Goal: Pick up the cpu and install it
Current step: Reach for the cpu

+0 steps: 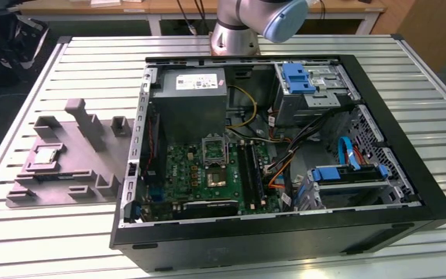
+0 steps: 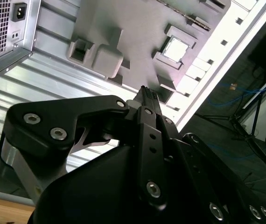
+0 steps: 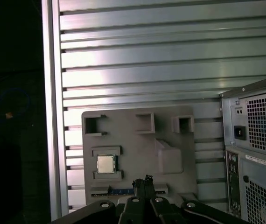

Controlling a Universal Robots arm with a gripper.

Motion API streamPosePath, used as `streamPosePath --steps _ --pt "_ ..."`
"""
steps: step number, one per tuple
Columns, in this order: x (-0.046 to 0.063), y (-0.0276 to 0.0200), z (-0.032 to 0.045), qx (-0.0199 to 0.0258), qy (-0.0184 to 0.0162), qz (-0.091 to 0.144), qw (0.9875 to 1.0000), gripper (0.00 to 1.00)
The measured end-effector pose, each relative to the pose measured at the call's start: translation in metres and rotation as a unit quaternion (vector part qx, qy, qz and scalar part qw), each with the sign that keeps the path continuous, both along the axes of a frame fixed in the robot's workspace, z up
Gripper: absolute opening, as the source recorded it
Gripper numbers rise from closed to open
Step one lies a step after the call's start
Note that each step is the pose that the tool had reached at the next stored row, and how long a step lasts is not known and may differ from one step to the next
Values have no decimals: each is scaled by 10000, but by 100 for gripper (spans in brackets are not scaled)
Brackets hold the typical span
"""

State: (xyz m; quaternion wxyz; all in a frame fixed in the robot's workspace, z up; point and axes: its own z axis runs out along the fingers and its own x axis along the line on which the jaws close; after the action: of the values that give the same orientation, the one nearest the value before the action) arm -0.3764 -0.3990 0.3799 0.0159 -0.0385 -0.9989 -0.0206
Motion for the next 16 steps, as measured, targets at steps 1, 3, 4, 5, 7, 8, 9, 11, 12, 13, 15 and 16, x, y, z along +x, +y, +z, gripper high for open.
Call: streamPosePath --steps 1,3,4,5,7,8,9,11,12,13,15,16 --pt "-11 0 0 0 2 0 10000 11" --pt "-34 0 -2 0 7 0 10000 11" --pt "-47 0 -3 0 13 0 10000 11" --pt "-63 0 -4 0 19 0 10000 11" --pt "-100 0 -8 0 27 0 10000 11" --pt "-120 0 -9 0 31 0 10000 11" --pt "-140 0 -10 0 35 0 10000 11" --pt "-184 0 -13 0 42 0 10000 11" --pt "-207 0 -14 0 44 0 10000 11" --pt "-232 0 -16 0 46 0 10000 11" --pt "-286 0 -19 0 49 0 10000 11" --pt "-313 0 -20 0 51 0 10000 11"
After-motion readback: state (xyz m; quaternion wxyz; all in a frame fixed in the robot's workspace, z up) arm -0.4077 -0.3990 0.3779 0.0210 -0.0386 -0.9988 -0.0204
